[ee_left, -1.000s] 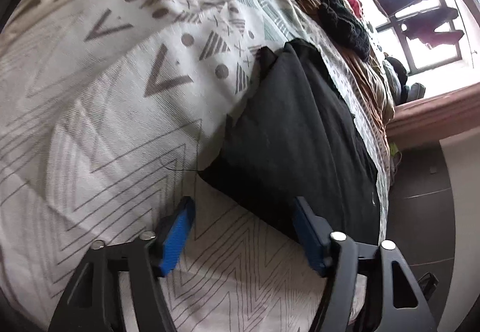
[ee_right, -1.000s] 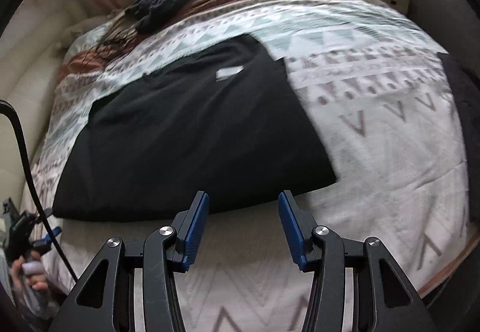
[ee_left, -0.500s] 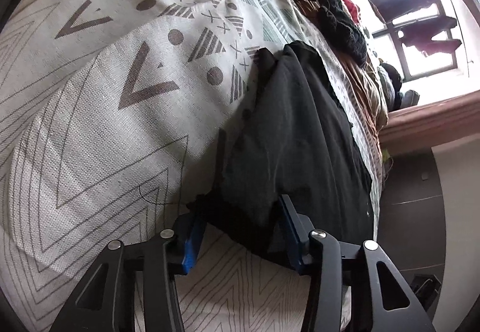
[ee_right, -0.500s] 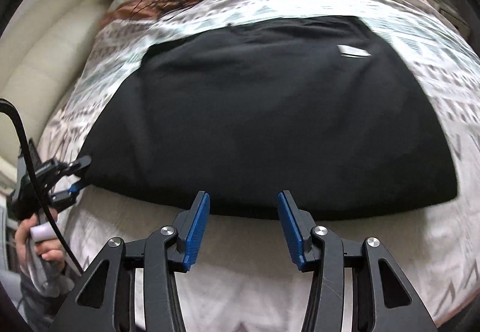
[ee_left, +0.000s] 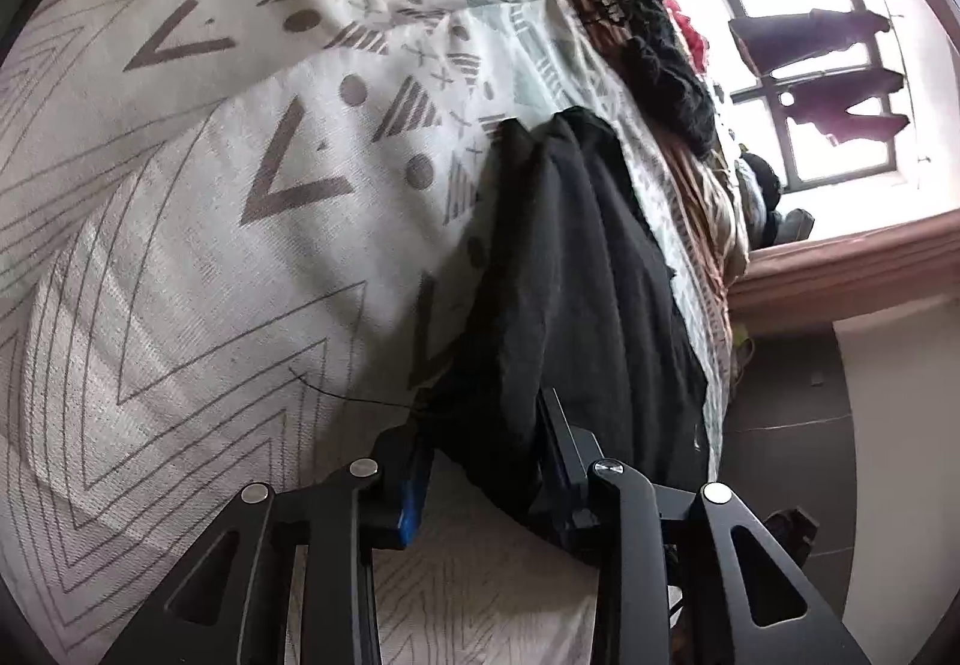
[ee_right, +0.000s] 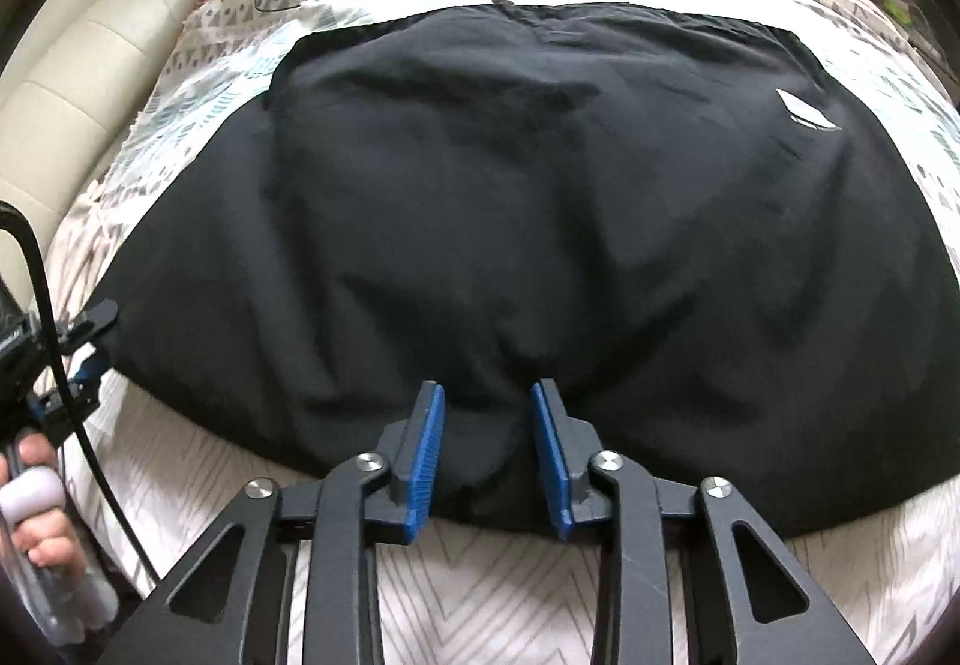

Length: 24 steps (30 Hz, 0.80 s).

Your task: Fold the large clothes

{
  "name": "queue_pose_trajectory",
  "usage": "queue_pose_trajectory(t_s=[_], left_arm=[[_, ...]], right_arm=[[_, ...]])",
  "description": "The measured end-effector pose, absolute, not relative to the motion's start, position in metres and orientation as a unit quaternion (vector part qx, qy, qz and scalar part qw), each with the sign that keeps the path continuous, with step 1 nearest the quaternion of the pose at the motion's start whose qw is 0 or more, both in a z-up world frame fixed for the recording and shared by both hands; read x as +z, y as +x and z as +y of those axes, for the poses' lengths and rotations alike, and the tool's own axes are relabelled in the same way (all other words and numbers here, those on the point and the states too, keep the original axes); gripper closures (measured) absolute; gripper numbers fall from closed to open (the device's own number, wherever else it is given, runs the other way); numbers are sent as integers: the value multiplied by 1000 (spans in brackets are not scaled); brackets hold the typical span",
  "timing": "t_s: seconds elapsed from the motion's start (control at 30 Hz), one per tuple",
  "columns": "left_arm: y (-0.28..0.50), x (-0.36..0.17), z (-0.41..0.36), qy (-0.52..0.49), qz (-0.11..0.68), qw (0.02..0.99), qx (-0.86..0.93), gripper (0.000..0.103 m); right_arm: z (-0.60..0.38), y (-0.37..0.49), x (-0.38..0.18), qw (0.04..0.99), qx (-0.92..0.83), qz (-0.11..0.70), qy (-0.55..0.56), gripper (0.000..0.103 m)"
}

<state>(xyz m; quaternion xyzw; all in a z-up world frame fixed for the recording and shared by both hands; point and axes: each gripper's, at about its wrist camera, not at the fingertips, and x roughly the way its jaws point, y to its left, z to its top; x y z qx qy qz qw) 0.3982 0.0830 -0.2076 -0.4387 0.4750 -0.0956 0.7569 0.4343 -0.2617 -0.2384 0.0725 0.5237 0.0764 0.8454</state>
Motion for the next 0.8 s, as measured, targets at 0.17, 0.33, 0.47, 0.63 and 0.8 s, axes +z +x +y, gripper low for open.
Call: queue_pose_trajectory(t_s=[0.17, 0.33, 0.47, 0.63, 0.8], left_arm=[[399, -216, 84, -449, 482, 748, -82, 69], [400, -219, 84, -454, 483, 745, -71, 69], [396, -222, 85, -469, 484, 736, -57, 68], [397, -221, 82, -472, 487, 734, -29, 68], [392, -223, 80, -516, 476, 712, -1, 68]], right_arm=[[-260, 455, -241, 843, 80, 526, 85, 82], [-264, 484, -238, 845, 67, 522, 97, 90], [-272, 514, -238, 844, 59, 521, 112, 90], [-279, 549, -238, 848, 50, 514, 118, 90], [-284, 573, -239, 857, 52, 495, 132, 90]])
